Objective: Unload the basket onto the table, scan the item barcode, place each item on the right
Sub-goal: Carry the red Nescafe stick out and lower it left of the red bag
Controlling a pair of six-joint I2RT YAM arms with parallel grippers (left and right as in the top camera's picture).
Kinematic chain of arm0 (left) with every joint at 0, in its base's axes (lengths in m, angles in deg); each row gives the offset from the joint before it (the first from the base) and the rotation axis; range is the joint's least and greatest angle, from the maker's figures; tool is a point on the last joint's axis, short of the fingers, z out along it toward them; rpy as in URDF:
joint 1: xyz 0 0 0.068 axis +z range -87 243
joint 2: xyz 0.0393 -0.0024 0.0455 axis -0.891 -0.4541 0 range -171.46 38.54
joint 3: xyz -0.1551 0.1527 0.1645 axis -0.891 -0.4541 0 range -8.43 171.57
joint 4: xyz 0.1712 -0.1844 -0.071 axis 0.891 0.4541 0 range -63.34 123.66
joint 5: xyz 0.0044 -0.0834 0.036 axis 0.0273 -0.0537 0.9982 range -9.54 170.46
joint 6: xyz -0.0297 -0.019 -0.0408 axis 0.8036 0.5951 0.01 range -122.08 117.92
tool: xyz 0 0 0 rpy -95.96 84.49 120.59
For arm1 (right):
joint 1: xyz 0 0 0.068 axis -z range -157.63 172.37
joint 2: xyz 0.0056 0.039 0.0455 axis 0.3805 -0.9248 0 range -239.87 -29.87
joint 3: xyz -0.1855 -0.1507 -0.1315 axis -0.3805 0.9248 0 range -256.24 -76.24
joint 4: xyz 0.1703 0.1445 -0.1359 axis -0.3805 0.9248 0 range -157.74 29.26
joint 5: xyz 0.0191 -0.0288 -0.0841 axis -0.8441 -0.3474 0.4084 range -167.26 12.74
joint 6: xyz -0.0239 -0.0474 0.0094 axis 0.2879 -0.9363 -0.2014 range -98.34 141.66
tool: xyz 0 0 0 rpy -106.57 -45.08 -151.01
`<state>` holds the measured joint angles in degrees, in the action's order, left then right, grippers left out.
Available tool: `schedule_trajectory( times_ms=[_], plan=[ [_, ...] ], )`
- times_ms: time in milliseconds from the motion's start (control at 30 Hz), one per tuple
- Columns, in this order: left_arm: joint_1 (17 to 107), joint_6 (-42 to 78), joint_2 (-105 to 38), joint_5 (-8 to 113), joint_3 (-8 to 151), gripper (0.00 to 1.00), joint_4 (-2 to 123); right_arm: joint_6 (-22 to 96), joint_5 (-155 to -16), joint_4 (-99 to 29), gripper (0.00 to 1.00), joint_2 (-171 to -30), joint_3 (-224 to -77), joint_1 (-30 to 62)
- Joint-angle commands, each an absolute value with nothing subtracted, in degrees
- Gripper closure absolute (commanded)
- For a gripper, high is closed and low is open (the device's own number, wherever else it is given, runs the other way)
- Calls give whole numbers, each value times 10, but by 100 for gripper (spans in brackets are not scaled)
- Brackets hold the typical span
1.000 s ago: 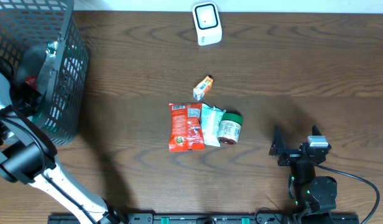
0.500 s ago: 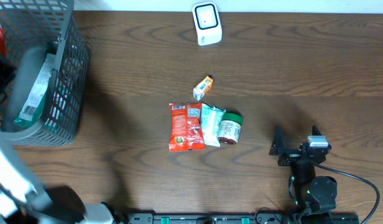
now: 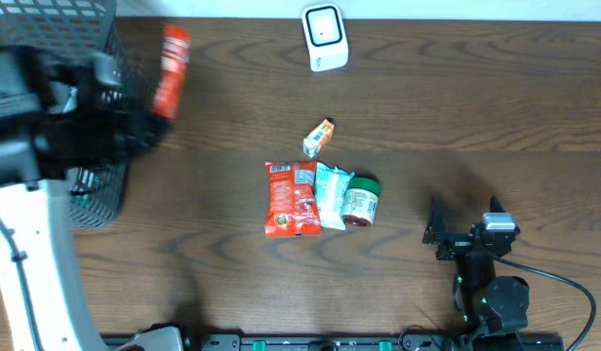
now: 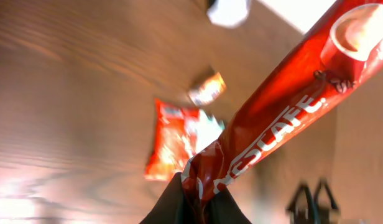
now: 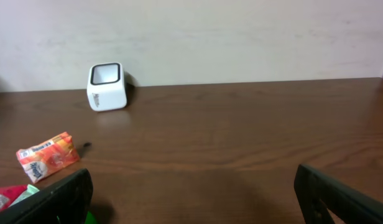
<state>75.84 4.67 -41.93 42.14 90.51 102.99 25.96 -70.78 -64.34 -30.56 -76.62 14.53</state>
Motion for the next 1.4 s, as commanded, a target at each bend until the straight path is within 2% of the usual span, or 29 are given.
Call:
schedule_trajectory(
  times_ms=[0, 200, 500, 667, 800, 900, 1233, 1333, 1367],
  plan=[
    [701, 14, -424, 388, 850, 93, 1022, 257, -702, -641, 1, -303, -766, 152],
    [646, 31, -428, 321, 707, 93, 931, 257, -702, -641, 1, -303, -766, 152],
    [646, 95, -431, 138, 518, 93, 755, 257, -703, -641, 1, -303, -766, 152],
    [646, 96, -437, 104, 474, 93, 728, 257, -702, -641, 1, -303, -766, 152],
    [646, 96, -449, 129, 464, 93, 723, 257, -702, -641, 1, -303, -766, 152],
    [646, 96, -473, 208, 464, 93, 720, 257, -703, -641, 1, -303, -766, 152],
    [655, 158, -582, 251, 464, 93, 640, 257, -703, -641, 1, -303, -766, 152],
    [670, 159, -601, 323, 464, 93, 631, 257, -703, -641, 1, -303, -766, 152],
    [679, 159, -603, 397, 464, 93, 630, 257, -702, -641, 1, -303, -766, 152]
  ],
)
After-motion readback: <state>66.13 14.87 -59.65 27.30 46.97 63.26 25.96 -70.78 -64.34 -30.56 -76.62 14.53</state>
